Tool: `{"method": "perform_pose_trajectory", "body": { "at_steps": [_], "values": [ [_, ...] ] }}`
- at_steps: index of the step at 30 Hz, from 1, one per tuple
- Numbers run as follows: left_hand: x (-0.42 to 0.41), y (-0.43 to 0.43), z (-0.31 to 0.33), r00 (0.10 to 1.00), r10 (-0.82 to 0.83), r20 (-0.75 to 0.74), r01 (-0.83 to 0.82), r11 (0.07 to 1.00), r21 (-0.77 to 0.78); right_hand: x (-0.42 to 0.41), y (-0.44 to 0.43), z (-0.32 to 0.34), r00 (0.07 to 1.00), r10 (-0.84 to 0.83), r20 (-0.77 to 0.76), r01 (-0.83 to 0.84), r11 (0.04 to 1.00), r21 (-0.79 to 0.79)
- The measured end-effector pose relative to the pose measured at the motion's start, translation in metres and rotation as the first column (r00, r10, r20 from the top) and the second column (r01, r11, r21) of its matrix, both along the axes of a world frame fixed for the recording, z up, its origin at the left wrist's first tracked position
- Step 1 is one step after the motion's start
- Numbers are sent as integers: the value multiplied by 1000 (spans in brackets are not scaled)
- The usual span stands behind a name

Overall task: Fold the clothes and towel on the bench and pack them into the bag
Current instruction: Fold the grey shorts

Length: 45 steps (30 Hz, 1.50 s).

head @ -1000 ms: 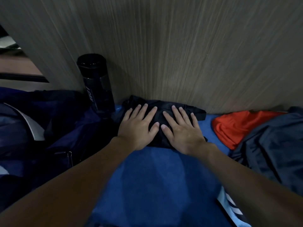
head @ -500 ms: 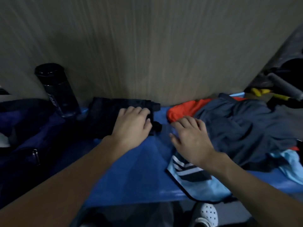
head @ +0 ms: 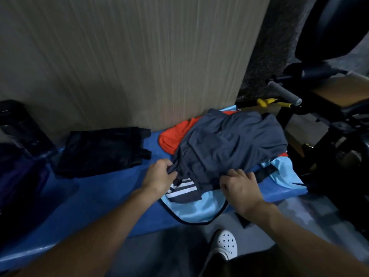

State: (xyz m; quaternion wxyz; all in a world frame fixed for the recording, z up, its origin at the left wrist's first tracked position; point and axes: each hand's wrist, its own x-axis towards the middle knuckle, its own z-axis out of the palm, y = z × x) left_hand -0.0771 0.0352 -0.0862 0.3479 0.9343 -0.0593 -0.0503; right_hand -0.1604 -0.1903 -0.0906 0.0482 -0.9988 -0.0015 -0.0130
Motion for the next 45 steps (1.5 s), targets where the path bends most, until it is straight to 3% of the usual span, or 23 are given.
{"method": "perform_pose_trajectory", "body": {
  "at_steps": [3, 7, 11, 14, 20, 23, 25, 28, 31, 41, 45],
  "values": [
    [-3, 4, 19, 995, 63, 72, -53, 990, -132, -1, -2, 6, 997, -24, 70, 19, 998, 65],
    [-5, 7, 46, 987, 76, 142, -41, 972, -230, 5, 14, 26, 999, 15, 48, -28, 961, 274],
    [-13, 5, 67, 979, 37, 198, 17, 965, -260, 18, 48, 38, 997, -33, -76, 75, 752, 654],
    [-18, 10, 82, 970, 27, 243, 47, 954, -295, 21, 60, 44, 998, -63, -3, 43, 643, 765],
    [-21, 25, 120, 930, 92, 357, 56, 922, -383, 20, 52, 66, 990, -82, 111, -17, 723, 691],
    [-24, 25, 139, 915, 100, 391, 87, 897, -433, 14, 37, 73, 961, -203, 185, 38, 767, 641],
    [-24, 28, 141, 926, 31, 376, 124, 916, -382, 13, 24, 77, 955, -241, 175, 106, 825, 556],
    [-24, 38, 123, 969, -107, 222, 156, 964, -214, 17, 6, 78, 970, -227, 91, 167, 886, 434],
    [-19, 38, 100, 987, -95, 132, 107, 990, -87, 22, -7, 71, 976, -204, 76, 161, 911, 381],
    [62, -64, 64, 982, -129, 141, 143, 985, -97, 102, -52, 63, 989, -60, 133, 32, 980, 198],
    [108, -110, 57, 990, -93, 109, 98, 995, -38, 139, -64, 66, 999, 4, 34, -7, 997, 75]
  ]
}}
